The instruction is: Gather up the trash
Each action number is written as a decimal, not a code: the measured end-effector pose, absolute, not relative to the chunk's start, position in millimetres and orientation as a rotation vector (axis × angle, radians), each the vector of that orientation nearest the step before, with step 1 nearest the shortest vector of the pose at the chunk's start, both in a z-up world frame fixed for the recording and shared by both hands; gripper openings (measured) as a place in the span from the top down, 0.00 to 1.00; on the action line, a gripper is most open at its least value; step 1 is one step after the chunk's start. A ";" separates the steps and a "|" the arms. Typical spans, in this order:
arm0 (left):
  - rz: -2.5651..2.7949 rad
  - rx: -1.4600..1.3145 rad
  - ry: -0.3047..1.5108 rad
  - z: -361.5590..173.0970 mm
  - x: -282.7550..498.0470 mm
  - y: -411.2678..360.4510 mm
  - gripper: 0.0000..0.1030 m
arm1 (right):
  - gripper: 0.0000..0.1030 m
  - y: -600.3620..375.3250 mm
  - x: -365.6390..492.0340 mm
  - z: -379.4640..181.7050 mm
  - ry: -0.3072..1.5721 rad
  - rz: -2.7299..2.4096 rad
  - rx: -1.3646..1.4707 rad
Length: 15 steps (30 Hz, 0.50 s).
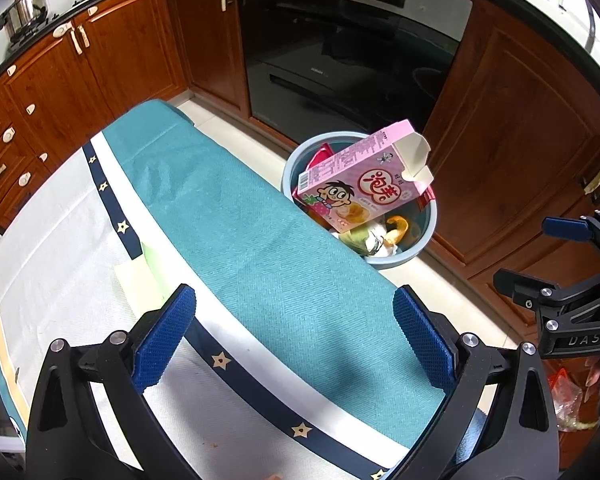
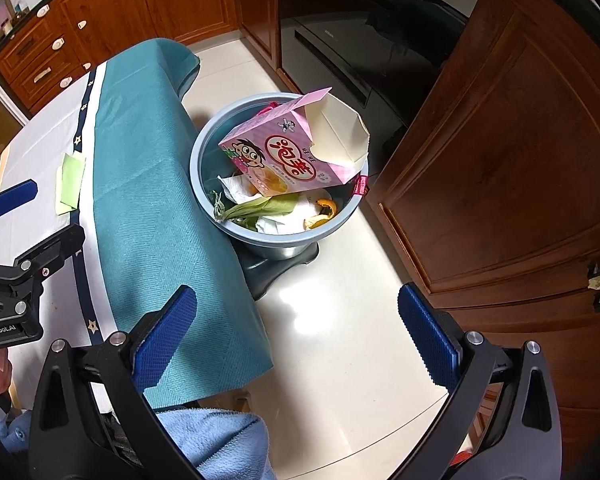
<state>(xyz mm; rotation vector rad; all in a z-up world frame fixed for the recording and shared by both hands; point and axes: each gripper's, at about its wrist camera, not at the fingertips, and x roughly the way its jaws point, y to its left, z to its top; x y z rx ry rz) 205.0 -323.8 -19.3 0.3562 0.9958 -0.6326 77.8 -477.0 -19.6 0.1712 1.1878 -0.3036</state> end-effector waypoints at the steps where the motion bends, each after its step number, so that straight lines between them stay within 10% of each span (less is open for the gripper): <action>1: -0.633 0.356 0.996 -19.5 205.1 -323.7 0.04 | 0.06 -477.1 78.4 -20.1 1.189 -0.303 0.169; 15: -0.630 0.355 1.001 -21.1 206.9 -322.8 0.04 | 0.06 -475.5 81.0 -21.8 1.194 -0.296 0.165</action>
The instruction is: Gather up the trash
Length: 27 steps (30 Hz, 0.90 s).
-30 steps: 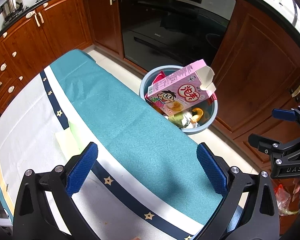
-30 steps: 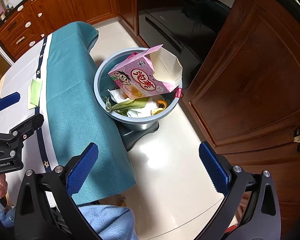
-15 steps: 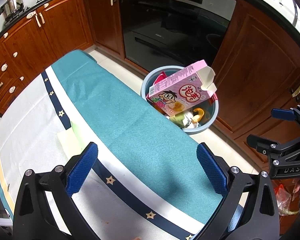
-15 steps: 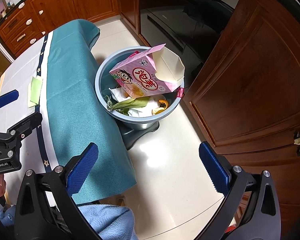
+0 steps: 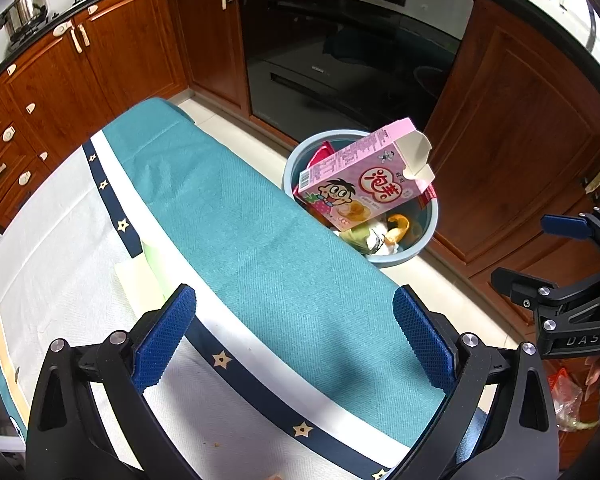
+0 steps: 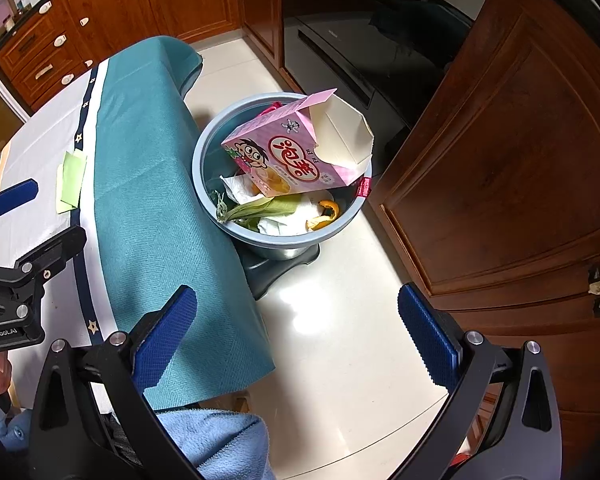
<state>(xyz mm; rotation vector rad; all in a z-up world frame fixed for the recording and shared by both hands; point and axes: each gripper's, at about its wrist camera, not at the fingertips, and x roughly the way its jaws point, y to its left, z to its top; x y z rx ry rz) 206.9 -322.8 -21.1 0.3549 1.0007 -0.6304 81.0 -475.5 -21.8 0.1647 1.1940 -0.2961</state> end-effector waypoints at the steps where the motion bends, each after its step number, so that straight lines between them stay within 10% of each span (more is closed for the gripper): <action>1: -0.629 0.355 1.002 -21.9 206.4 -323.2 0.04 | 0.06 -475.3 81.1 -22.3 1.195 -0.296 0.163; 27: -0.650 0.371 1.005 -32.1 203.9 -320.1 0.04 | 0.06 -467.6 87.0 -36.4 1.230 -0.286 0.159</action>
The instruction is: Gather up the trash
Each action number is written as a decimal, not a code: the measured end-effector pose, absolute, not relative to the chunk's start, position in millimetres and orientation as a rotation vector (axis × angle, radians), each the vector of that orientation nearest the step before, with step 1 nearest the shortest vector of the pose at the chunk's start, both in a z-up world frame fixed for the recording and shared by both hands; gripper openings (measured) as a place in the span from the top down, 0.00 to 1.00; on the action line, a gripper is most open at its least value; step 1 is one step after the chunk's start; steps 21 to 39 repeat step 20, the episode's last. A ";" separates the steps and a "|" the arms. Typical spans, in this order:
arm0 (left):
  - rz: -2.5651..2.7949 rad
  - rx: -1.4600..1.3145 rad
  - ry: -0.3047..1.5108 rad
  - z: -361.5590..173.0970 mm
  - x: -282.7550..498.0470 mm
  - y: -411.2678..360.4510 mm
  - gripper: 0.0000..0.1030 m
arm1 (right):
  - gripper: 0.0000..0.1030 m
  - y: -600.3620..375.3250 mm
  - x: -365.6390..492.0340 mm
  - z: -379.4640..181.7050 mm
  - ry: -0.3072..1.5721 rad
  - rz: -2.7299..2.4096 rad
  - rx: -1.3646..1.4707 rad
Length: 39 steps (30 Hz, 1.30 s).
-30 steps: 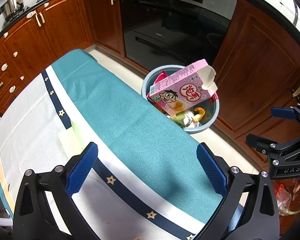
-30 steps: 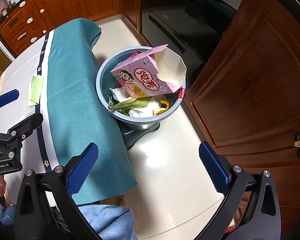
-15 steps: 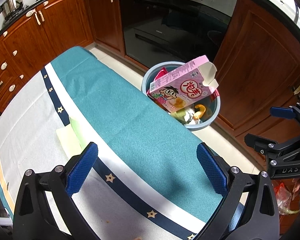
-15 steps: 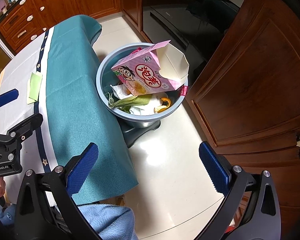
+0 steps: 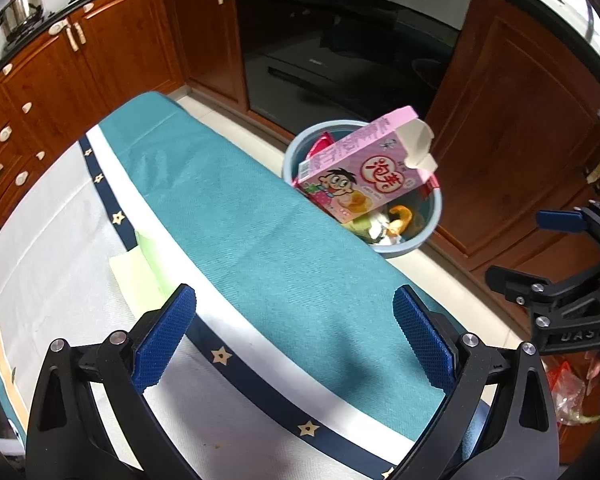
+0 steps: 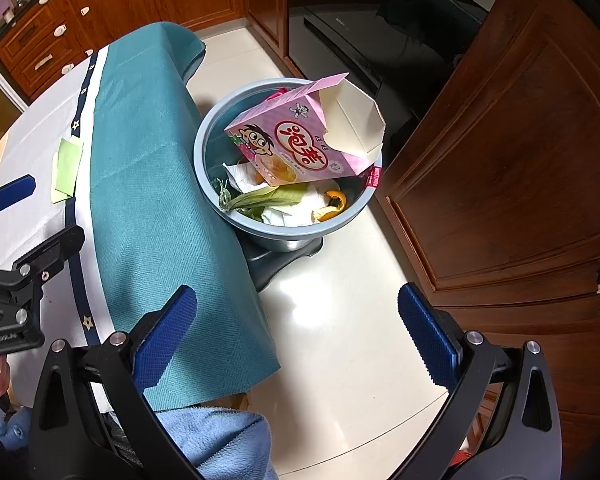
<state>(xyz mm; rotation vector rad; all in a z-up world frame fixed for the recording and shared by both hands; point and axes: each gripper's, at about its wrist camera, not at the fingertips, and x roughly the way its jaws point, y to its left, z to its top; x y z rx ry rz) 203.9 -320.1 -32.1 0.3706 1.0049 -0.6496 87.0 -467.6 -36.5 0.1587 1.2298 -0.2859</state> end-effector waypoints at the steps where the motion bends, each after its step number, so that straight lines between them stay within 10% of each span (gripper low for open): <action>1: -0.652 0.374 1.004 -32.1 203.4 -320.7 0.04 | 0.06 -467.2 87.4 -36.7 1.231 -0.286 0.157; 39: -0.627 0.387 1.014 -27.9 203.8 -314.6 0.04 | 0.06 -461.1 85.6 -27.2 1.221 -0.303 0.129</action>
